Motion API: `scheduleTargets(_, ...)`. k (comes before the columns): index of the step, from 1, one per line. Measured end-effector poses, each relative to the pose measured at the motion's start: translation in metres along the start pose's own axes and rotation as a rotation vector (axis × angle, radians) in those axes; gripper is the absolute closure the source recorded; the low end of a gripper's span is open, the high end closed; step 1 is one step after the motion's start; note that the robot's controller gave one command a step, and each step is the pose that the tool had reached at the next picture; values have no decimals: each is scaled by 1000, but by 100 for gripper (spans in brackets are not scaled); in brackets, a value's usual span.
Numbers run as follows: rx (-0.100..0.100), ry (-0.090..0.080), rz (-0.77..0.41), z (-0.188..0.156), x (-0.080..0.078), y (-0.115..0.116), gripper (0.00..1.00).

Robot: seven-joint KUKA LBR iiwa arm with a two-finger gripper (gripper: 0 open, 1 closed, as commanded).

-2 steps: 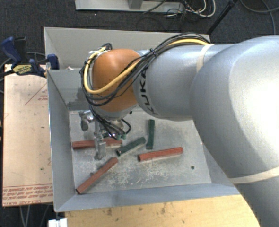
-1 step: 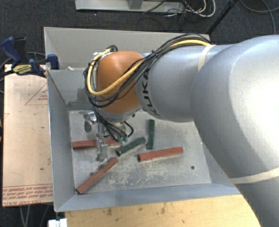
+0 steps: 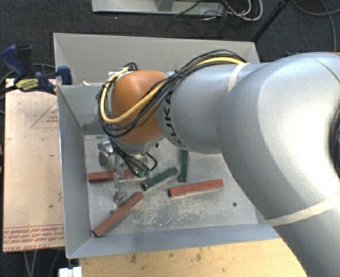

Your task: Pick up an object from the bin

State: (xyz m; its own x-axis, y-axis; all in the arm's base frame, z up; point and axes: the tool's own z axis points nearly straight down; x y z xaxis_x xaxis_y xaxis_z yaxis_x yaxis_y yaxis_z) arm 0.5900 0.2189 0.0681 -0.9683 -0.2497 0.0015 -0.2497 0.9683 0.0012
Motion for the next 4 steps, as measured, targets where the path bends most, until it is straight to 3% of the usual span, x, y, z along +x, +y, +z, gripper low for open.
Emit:
scheduleTargets(1, 0, -2, 2, 0, -1, 0, 0)
scheduleTargets(2, -1, -4, 2, -2, -1, 0, 100)
scheduleTargets(4, -1, -6, 6, -19, -3, 0, 100)
